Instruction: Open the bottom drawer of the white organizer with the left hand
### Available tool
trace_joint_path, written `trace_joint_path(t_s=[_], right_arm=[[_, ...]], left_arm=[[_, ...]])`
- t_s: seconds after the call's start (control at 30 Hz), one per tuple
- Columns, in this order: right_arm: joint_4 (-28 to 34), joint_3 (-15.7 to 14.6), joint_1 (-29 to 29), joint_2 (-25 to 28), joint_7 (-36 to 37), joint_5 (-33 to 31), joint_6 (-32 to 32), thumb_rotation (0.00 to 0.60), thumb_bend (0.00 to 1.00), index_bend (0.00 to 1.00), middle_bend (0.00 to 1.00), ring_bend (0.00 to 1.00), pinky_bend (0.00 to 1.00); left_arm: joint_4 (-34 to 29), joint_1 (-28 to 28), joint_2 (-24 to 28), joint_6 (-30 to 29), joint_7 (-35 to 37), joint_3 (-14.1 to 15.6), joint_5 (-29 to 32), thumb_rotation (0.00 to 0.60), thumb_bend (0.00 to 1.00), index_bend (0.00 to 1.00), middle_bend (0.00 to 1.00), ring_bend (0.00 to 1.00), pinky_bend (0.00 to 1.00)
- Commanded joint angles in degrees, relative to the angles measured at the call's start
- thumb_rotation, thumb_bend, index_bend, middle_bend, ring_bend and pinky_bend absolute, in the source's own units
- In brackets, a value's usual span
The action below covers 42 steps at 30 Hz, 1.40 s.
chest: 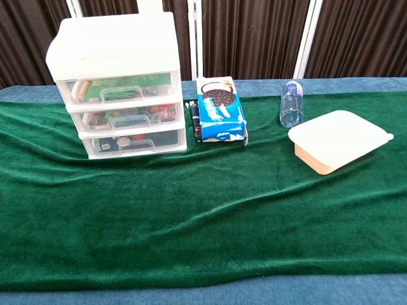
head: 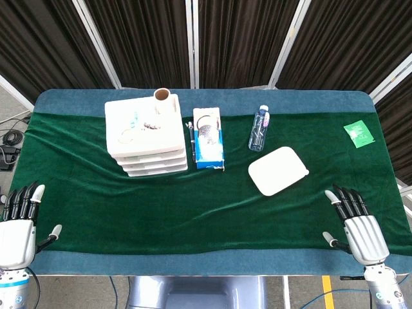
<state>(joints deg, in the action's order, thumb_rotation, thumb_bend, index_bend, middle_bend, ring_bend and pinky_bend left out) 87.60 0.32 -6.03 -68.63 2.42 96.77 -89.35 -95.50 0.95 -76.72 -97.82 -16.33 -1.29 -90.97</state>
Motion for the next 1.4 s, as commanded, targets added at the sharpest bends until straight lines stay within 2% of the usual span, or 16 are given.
trace_joint_path(t_s=[0.03, 0.33, 0.37, 0.43, 0.47, 0.5, 0.6, 0.77, 0.83, 1.0, 1.23, 1.4], right_arm=[[0.1, -0.1, 0.0, 0.0, 0.0, 0.0, 0.0, 0.600, 0.08, 0.01, 0.00, 0.00, 0.00], [0.4, 0.1, -0.1, 0.3, 0.6, -0.3, 0.3, 0.600, 0.08, 0.01, 0.00, 0.00, 0.00], [0.4, 0.1, -0.2, 0.3, 0.6, -0.3, 0.3, 0.600, 0.08, 0.01, 0.00, 0.00, 0.00], [0.4, 0.0, -0.2, 0.4, 0.7, -0.3, 0.5, 0.600, 0.08, 0.01, 0.00, 0.00, 0.00], [0.5, 0.0, -0.2, 0.4, 0.8, -0.3, 0.5, 0.600, 0.08, 0.01, 0.00, 0.00, 0.00], [0.6, 0.0, -0.2, 0.4, 0.8, -0.2, 0.4, 0.600, 0.08, 0.01, 0.00, 0.00, 0.00], [0.8, -0.1, -0.1, 0.6, 1.1, 0.2, 0.0, 0.600, 0.09, 0.01, 0.00, 0.00, 0.00], [1.0, -0.1, 0.0, 0.9, 1.6, 0.1, -0.2, 0.600, 0.09, 0.01, 0.00, 0.00, 0.00], [1.4, -0.1, 0.2, 1.4, 2.3, 0.4, -0.9, 0.600, 0.09, 0.01, 0.00, 0.00, 0.00], [1.9, -0.1, 0.5, 2.2, 3.7, 0.9, -1.8, 0.600, 0.09, 0.01, 0.00, 0.00, 0.00], [2.3, 0.1, 0.6, 3.1, 5.6, 1.0, -2.5, 0.600, 0.09, 0.01, 0.00, 0.00, 0.00], [2.4, 0.1, 0.7, 3.6, 6.8, 1.1, -2.9, 0.600, 0.09, 0.01, 0.00, 0.00, 0.00]], left_arm=[[0.1, 0.0, -0.1, 0.2, -0.1, -0.1, 0.0, 0.600, 0.22, 0.00, 0.00, 0.00, 0.00], [0.0, 1.0, -0.6, 2.8, 2.7, -0.7, 0.4, 0.600, 0.24, 0.00, 0.01, 0.00, 0.00], [0.1, 1.3, -0.8, 3.1, 3.7, -0.9, 0.4, 0.600, 0.25, 0.00, 0.08, 0.05, 0.05], [0.4, 1.8, -1.2, 3.8, 5.3, -1.3, 0.6, 0.600, 0.30, 0.00, 0.33, 0.23, 0.23], [0.5, 2.3, -1.5, 4.6, 6.7, -1.5, 0.8, 0.600, 0.34, 0.00, 0.50, 0.38, 0.36], [0.5, 2.7, -1.7, 5.4, 7.6, -1.6, 1.0, 0.600, 0.39, 0.00, 0.63, 0.50, 0.45], [0.2, 5.4, -2.3, 10.7, 10.7, -1.9, 2.1, 0.600, 0.50, 0.00, 0.79, 0.65, 0.55], [-1.6, 8.4, -2.3, 17.7, 13.3, -2.0, 4.7, 0.600, 0.62, 0.00, 0.86, 0.72, 0.64], [-3.7, 11.2, -2.8, 24.6, 16.4, -2.7, 9.0, 0.600, 0.65, 0.00, 0.86, 0.73, 0.67], [-7.1, 15.4, -3.4, 33.5, 21.2, -5.5, 16.5, 0.600, 0.70, 0.00, 0.87, 0.74, 0.70], [-6.0, 19.3, -6.7, 39.3, 27.1, -8.8, 21.9, 0.600, 0.73, 0.00, 0.87, 0.74, 0.70], [-3.0, 21.4, -9.9, 40.7, 29.3, -10.6, 23.6, 0.600, 0.73, 0.00, 0.87, 0.74, 0.70]])
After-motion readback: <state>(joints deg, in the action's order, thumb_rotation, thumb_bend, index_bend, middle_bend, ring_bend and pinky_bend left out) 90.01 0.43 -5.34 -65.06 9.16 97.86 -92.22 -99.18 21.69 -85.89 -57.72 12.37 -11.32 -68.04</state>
